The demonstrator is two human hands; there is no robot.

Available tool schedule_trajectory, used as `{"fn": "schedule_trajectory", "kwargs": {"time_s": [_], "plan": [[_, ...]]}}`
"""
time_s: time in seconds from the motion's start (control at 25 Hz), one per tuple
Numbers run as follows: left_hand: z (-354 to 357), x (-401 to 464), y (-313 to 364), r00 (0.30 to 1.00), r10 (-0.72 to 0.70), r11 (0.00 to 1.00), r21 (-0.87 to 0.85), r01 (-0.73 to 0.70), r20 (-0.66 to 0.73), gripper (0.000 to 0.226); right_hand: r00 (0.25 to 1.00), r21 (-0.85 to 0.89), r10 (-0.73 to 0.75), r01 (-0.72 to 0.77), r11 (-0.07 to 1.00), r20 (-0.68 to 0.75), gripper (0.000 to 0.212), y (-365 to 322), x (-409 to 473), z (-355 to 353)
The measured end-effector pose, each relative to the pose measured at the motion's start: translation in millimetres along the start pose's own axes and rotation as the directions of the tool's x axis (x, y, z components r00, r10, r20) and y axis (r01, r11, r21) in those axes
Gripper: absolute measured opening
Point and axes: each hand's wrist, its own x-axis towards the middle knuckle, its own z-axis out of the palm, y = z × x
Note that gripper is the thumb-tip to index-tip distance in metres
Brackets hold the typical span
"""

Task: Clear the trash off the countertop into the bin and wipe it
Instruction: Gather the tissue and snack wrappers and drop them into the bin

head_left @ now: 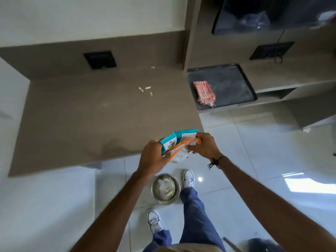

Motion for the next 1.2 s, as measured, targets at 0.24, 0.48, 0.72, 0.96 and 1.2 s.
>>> {"fn": "schedule_trajectory", "kwargs": {"time_s": [0.24, 0.48, 0.72, 0.96, 1.2], "plan": [[97.1, -71.8, -94.8, 0.992, -0.095, 0.994, -0.041, 0.098, 0.077, 0.04, 0.992, -0.164, 0.106, -0.117, 0.98, -0.071, 0.014, 93.4, -52.4, 123.6], [261.2, -39.2, -210.6, 0.92, -0.376, 0.915, -0.111, 0.388, 0.113, 0.035, 0.974, -0.346, 0.184, -0.219, 0.912, -0.129, 0.019, 234.3, 5.1, 236.2], [367.1, -11.6, -293.9, 0.85, -0.489, 0.848, -0.121, 0.516, 0.198, 0.064, 0.976, -0.347, 0.19, -0.143, 0.927, 0.107, 0.054, 341.0, 48.3, 300.1], [289.9, -53.0, -228.7, 0.854, -0.48, 0.875, 0.049, 0.481, 0.199, 0.078, 0.987, -0.391, 0.133, -0.087, 0.916, 0.091, 0.056, 277.7, -12.4, 233.4], [134.4, -104.2, -75.3, 0.996, -0.089, 0.979, 0.184, 0.089, -0.006, 0.038, 0.99, -0.496, -0.141, 0.133, 0.858, 0.021, 0.051, 116.7, -87.6, 120.8]]}}
